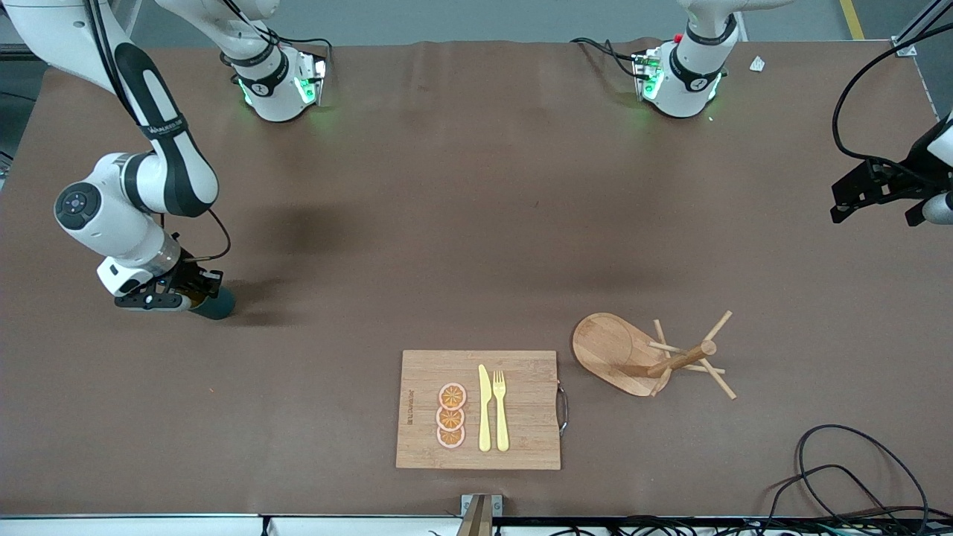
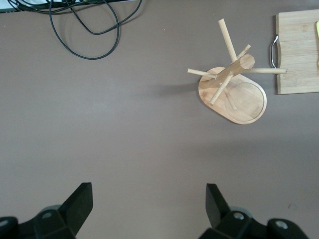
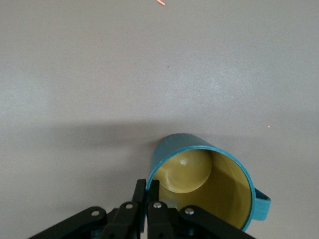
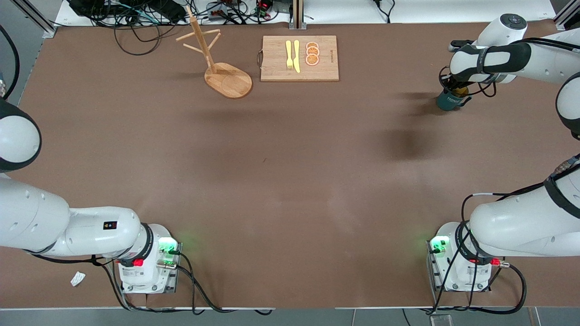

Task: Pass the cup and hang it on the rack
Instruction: 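Close the right gripper on the teal mug's rim, then carry the teal mug with the right gripper toward the table middle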

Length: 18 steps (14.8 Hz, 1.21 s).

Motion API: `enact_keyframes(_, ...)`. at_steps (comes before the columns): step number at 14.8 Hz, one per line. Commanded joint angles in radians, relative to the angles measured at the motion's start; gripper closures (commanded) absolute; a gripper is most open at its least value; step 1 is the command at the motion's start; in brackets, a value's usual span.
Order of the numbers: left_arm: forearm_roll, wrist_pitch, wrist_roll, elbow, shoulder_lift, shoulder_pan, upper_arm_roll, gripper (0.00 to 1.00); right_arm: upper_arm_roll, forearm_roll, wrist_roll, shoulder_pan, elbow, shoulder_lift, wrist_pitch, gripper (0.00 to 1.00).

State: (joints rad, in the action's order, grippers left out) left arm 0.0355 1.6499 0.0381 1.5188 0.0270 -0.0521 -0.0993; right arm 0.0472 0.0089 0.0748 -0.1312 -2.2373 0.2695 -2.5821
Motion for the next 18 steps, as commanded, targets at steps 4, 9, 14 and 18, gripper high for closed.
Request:
enact_keyframes(4, 0.007, 0.001, -0.012, -0.008, 0.001, -0.002, -0.003, 0.00, 0.022, 0.002, -0.007, 0.011, 0.091, -0.070, 0.219, 1.00)
enact_keyframes(9, 0.007, 0.001, -0.012, -0.008, 0.001, 0.000, -0.003, 0.00, 0.023, 0.008, -0.304, 0.203, 0.260, -0.131, 0.534, 1.00)
enact_keyframes(14, 0.007, 0.001, -0.012, -0.008, 0.001, -0.002, -0.003, 0.00, 0.023, 0.005, -0.662, 0.430, 0.352, -0.130, 0.655, 1.00)
enact_keyframes(18, 0.007, 0.001, -0.012, -0.008, 0.001, -0.002, -0.003, 0.00, 0.023, 0.008, -0.907, 0.593, 0.390, -0.116, 0.640, 1.00)
